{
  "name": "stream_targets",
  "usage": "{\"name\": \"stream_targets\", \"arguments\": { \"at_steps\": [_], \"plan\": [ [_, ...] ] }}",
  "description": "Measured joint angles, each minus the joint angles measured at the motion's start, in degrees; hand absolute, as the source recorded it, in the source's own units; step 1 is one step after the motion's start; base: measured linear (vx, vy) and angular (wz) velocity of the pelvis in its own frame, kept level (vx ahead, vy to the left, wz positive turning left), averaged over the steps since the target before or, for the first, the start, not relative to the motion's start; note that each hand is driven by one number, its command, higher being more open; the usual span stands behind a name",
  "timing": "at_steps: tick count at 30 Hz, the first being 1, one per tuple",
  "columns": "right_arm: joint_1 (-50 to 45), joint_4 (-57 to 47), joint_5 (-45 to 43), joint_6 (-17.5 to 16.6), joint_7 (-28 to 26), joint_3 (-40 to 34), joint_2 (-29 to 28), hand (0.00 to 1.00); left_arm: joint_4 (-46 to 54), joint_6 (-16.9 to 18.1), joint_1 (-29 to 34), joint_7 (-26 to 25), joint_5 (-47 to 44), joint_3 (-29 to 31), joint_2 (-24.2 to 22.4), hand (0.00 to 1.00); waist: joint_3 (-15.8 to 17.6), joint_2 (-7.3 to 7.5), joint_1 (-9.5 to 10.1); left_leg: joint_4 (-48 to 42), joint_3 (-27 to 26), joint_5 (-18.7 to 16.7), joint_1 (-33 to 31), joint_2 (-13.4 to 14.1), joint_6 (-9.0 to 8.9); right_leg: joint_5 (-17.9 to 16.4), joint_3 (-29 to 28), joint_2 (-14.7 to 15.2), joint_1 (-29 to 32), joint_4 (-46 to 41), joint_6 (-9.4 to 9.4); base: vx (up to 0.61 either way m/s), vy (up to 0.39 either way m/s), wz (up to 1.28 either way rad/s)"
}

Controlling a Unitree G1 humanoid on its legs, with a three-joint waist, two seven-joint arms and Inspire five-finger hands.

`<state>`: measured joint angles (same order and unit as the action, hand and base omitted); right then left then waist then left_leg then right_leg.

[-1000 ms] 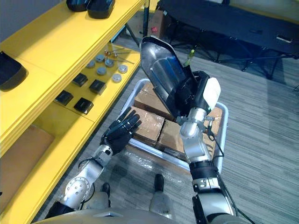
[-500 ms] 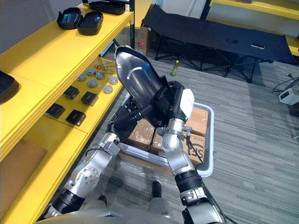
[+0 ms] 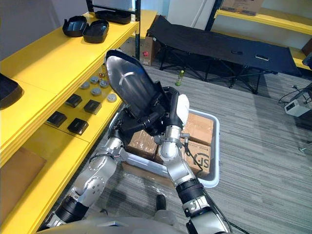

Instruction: Walk over and take three plastic housings, then place them on the shelf

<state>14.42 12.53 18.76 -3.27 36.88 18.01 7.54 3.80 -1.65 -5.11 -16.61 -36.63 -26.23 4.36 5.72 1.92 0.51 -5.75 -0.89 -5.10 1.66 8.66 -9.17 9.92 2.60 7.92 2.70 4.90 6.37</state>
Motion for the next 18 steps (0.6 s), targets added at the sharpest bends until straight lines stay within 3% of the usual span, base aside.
{"name": "stream_targets", "arguments": {
  "at_steps": [2,3,11,18],
  "plan": [
    [0.0,0.0,0.0,0.0,-0.1,1.0,-0.6,0.00,0.0,0.1,-0.1,-2.5,-2.8,0.0,-0.1,1.00,-0.1,0.10,-0.16,0.4,0.3,0.3,0.0,0.1,-0.03,0.0,0.4,0.0,0.0,0.0,-0.08,0.00,-0.006,0.07],
    [0.0,0.0,0.0,0.0,-0.2,1.8,-0.9,0.00,-0.6,0.5,-0.2,-4.4,-5.1,0.2,-0.4,0.00,-0.1,0.10,-0.19,0.6,0.3,0.4,0.1,0.1,-0.03,0.0,0.4,0.0,0.0,0.0,-0.06,0.00,0.000,0.00],
    [-0.2,0.0,0.1,-0.1,-0.5,4.0,-2.3,0.00,-6.3,4.2,-1.7,-7.7,-17.5,4.1,-4.1,0.00,-0.2,0.24,0.50,1.2,0.4,0.6,0.8,0.1,-0.02,0.2,0.8,0.0,-0.7,0.0,0.22,0.00,0.001,0.00],
    [-0.5,0.4,1.1,-0.1,-0.9,5.6,-2.8,0.00,-10.1,7.5,-2.3,-9.2,-21.4,4.7,-4.5,0.00,-0.6,1.03,0.69,1.2,0.8,0.7,0.9,0.1,-0.05,0.1,1.3,0.0,-1.0,0.0,0.12,-0.01,0.001,0.02]
  ]
}}
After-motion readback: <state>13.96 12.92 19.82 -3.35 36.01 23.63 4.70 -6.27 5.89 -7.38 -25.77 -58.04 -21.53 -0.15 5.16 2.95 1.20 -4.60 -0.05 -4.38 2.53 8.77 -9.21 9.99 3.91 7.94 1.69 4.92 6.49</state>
